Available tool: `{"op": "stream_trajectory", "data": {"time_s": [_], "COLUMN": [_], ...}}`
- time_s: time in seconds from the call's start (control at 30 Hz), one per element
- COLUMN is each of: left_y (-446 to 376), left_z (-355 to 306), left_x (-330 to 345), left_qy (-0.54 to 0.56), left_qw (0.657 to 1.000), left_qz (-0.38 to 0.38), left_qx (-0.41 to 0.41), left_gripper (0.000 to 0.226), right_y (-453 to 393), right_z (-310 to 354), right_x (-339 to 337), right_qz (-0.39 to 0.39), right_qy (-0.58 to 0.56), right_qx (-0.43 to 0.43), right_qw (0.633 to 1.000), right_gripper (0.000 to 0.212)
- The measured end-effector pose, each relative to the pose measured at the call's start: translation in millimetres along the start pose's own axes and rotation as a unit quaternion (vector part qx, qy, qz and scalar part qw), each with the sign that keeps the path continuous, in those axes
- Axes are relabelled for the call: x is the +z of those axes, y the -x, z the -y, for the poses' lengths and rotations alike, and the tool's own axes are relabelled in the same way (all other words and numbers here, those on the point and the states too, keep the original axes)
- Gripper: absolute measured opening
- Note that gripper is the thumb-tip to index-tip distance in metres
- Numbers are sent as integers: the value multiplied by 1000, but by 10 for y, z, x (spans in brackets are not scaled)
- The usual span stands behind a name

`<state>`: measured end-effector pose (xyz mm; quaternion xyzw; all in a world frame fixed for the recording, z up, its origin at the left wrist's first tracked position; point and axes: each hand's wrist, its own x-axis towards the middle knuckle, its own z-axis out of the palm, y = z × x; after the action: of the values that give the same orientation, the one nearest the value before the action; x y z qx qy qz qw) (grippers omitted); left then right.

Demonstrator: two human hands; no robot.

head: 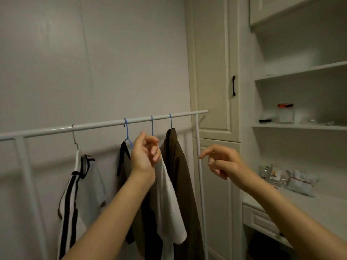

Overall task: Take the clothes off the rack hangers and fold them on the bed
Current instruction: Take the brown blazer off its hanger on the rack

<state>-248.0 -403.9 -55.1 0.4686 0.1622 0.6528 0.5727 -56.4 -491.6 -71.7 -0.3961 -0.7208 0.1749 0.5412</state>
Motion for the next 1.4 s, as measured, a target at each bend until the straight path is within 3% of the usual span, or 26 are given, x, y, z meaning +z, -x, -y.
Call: {"op": "stream_trajectory", "data": {"time_s": [0.07, 0.4, 0.53, 0.67, 0.73, 0.77, 0.8, 0.87, 0.9, 0.97, 1.0, 1.1, 1.23, 1.4], "left_y": [-144, -1597, -2184, -2794, -3142, -3267, -3458, -3739, -3840, -3941, -3977, -4010, -4014, -4041], "left_z": [157, 809, 985, 1097, 1128, 1128, 1170, 1264, 1335, 1458, 1506, 1513, 1527, 1531], "left_x": [-1, 98, 126, 248, 332, 326, 306, 168, 77, -44, -72, -5, -56, -94], "left_qy": [-30, -216, -338, -390, -471, -551, -654, -822, -868, -909, -918, -925, -927, -926], "left_qw": [999, 974, 930, 899, 849, 794, 706, 507, 434, 344, 318, 297, 285, 286], "left_qz": [-14, -22, -29, -47, -56, -51, -49, -39, -35, -40, -48, -67, -79, -83], "left_qx": [-1, 58, 139, 193, 232, 251, 266, 255, 240, 232, 232, 229, 229, 233], "left_gripper": [50, 33, 32, 33, 29, 22, 18, 38, 47, 57, 56, 45, 41, 41], "right_y": [-75, -1041, -1626, -2253, -2558, -2647, -2800, -3040, -3151, -3328, -3399, -3510, -3598, -3593], "right_z": [-92, -1413, -2089, -2804, -3070, -3123, -3235, -3394, -3464, -3571, -3636, -3702, -3722, -3598], "right_x": [-42, -301, -297, -216, -197, -185, -194, -176, -163, -98, -36, 135, 358, 265], "right_qz": [32, 21, -5, 76, 101, 99, 103, 110, 118, 130, 136, 126, 113, 49], "right_qy": [8, 122, 82, 41, 26, 20, 7, -10, -19, -44, -71, -135, -155, -185], "right_qx": [32, 81, 84, 80, 89, 102, 119, 150, 164, 185, 199, 221, 210, 175], "right_qw": [999, 989, 993, 993, 991, 990, 987, 982, 979, 973, 968, 958, 959, 966], "right_gripper": [25, 20, 19, 17, 22, 24, 25, 36, 44, 61, 69, 90, 38, 13]}}
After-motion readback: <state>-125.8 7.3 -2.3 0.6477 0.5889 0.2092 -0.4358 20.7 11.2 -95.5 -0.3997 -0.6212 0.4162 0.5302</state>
